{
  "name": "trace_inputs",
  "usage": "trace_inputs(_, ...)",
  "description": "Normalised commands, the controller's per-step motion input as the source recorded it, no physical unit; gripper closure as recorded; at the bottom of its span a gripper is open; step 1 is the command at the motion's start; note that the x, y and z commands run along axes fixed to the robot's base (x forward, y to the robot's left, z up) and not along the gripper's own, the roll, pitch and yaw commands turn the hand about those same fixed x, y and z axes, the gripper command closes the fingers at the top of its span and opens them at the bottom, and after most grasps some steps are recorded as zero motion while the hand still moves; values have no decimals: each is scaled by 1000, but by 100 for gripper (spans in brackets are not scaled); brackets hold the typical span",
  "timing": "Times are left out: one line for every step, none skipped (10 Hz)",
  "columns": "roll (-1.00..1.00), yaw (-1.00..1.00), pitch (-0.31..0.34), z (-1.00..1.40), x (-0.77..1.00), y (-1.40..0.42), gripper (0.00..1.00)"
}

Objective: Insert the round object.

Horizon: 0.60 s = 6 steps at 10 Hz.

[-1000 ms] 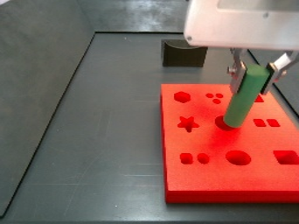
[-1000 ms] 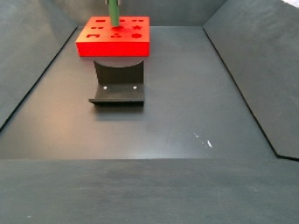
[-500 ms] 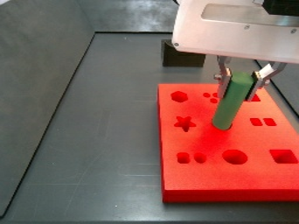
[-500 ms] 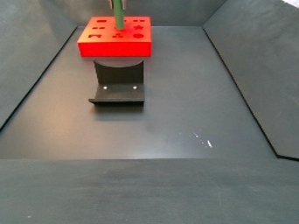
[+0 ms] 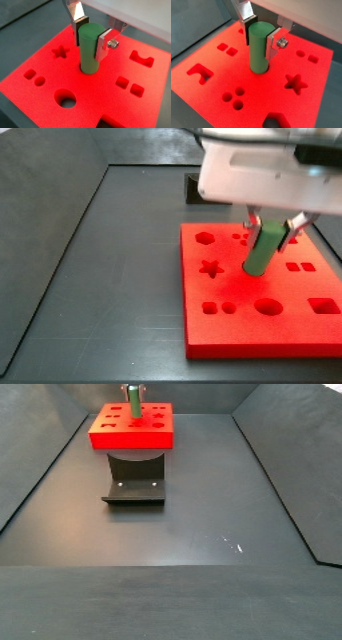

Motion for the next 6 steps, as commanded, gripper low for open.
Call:
trace_inputs(-3,0,0,-934,486,40,100)
trace_inputs(54,0,0,-874,491,0,100)
trace_inputs(139,0,14,-826,409,0,100)
trace_inputs(44,0,0,-671,306,0,100)
trace_inputs(0,0,0,-49,0,3,100)
trace_inputs(0,0,0,0,0,0,100)
